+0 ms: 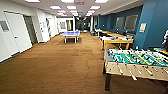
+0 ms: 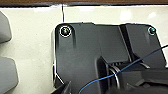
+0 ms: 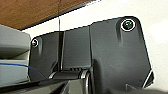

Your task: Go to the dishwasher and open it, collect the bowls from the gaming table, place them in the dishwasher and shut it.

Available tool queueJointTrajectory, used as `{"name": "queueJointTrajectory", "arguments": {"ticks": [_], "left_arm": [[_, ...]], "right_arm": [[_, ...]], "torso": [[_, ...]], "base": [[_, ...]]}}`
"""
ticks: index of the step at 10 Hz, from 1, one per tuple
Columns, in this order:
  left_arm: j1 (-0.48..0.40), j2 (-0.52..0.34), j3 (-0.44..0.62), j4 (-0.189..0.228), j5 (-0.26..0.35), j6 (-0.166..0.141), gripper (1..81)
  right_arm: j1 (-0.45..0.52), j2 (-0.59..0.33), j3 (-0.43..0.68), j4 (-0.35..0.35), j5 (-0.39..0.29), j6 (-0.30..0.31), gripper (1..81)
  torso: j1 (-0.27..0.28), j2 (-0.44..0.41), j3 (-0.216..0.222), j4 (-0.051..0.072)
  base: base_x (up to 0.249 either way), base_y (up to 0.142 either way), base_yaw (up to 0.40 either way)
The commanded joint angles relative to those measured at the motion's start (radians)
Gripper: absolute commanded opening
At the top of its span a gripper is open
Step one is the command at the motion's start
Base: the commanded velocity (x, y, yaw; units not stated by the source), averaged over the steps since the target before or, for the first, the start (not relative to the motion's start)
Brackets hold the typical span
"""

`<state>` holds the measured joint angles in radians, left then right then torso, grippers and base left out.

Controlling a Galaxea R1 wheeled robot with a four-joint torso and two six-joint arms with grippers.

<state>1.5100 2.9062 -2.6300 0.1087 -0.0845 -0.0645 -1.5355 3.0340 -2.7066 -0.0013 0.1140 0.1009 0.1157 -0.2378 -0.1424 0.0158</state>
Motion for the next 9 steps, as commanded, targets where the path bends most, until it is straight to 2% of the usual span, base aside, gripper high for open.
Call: {"name": "queueJointTrajectory", "arguments": {"ticks": [1,9], "left_arm": [[-0.049,-0.008,-0.002,-0.001,0.046,-0.001,81.1],[-0.049,-0.01,-0.002,-0.001,0.045,-0.001,81.1]], "right_arm": [[0.047,0.001,0.007,-0.013,-0.047,-0.003,81.1],[0.047,0.004,0.007,-0.013,-0.047,-0.003,81.1]], "torso": [[0.0,0.0,0.0,0.0],[0.0,0.0,0.0,0.0]], "base": [[0.0,0.0,0.0],[0.0,0.0,0.0]]}}
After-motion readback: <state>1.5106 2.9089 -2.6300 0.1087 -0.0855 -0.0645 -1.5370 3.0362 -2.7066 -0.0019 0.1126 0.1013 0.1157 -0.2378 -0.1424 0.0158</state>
